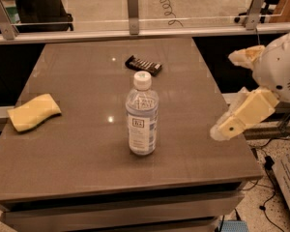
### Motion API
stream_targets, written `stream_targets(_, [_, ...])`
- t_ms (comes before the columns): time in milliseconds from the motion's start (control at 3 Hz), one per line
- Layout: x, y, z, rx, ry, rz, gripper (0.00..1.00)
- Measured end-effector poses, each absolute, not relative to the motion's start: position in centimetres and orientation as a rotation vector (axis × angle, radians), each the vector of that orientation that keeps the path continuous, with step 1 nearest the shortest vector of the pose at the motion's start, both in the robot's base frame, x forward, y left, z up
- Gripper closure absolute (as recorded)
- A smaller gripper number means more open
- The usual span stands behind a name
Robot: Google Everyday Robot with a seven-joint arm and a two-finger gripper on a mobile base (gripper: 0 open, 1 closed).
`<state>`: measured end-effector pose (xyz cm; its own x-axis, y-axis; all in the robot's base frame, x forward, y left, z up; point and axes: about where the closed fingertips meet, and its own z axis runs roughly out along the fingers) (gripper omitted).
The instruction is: Knock blue plastic bottle over
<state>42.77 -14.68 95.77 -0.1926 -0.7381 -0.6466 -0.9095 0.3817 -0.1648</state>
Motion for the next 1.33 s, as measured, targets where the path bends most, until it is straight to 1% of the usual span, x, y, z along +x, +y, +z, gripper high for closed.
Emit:
stream_targets(333, [42.2, -13.0, 96.8, -1.383, 1.943, 0.42, 0.0])
stream_targets(1000, [41.9, -12.2, 96.4, -1.377, 1.924, 0.438, 0.0])
stream_targets(1333, [41.2, -10.1, 95.4, -1.343, 1.883, 0.5, 0.0])
